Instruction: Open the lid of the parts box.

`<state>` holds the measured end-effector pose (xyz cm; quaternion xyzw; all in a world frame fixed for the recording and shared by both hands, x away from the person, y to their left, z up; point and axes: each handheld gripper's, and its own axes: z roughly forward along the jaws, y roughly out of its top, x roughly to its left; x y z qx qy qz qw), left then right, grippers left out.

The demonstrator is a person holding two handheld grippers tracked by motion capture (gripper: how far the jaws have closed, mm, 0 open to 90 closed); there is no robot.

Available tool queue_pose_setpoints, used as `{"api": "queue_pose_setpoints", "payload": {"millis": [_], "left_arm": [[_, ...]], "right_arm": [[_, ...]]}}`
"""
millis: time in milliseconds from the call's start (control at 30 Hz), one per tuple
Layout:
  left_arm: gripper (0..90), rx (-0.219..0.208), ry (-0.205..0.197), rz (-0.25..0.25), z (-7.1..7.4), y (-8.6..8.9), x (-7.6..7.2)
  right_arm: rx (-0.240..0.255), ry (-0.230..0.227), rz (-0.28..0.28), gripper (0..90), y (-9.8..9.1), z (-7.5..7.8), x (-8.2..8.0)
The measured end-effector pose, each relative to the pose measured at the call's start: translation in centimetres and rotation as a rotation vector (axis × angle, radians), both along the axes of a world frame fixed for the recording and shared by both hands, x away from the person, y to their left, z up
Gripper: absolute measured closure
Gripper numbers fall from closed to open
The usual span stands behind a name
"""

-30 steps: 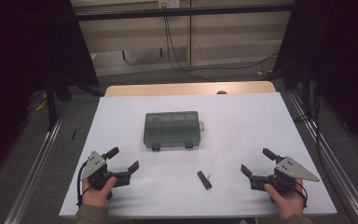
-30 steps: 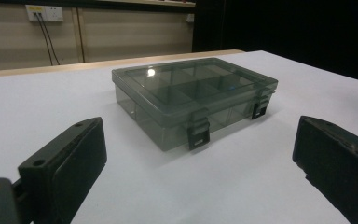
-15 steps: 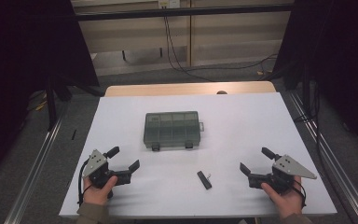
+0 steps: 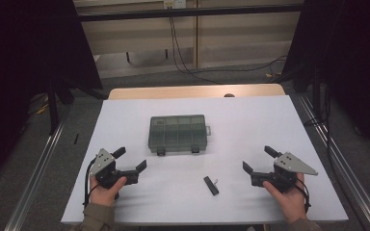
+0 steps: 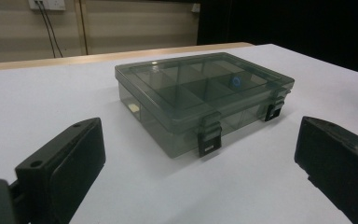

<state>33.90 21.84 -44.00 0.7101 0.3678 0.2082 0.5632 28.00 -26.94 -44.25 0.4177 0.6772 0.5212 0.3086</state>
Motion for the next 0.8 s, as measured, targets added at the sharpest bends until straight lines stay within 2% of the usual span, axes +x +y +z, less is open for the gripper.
{"api": "queue_pose_setpoints", "payload": {"millis": [233,467,800], "left_arm": [[1.8,0.006,0.011,-0.005,0.0,-0.6,0.7],[1.8,0.017,0.030,-0.012,0.0,-0.8,1.3],[3.5,0.027,0.037,-0.010,0.1,-1.4,1.8]], "right_arm": [[-0.015,0.006,0.015,4.4,0.9,-0.1,1.0],[-0.033,0.007,0.054,5.0,3.2,0.0,2.8],[-0.006,0.031,0.064,7.2,5.5,-0.2,4.8]]}}
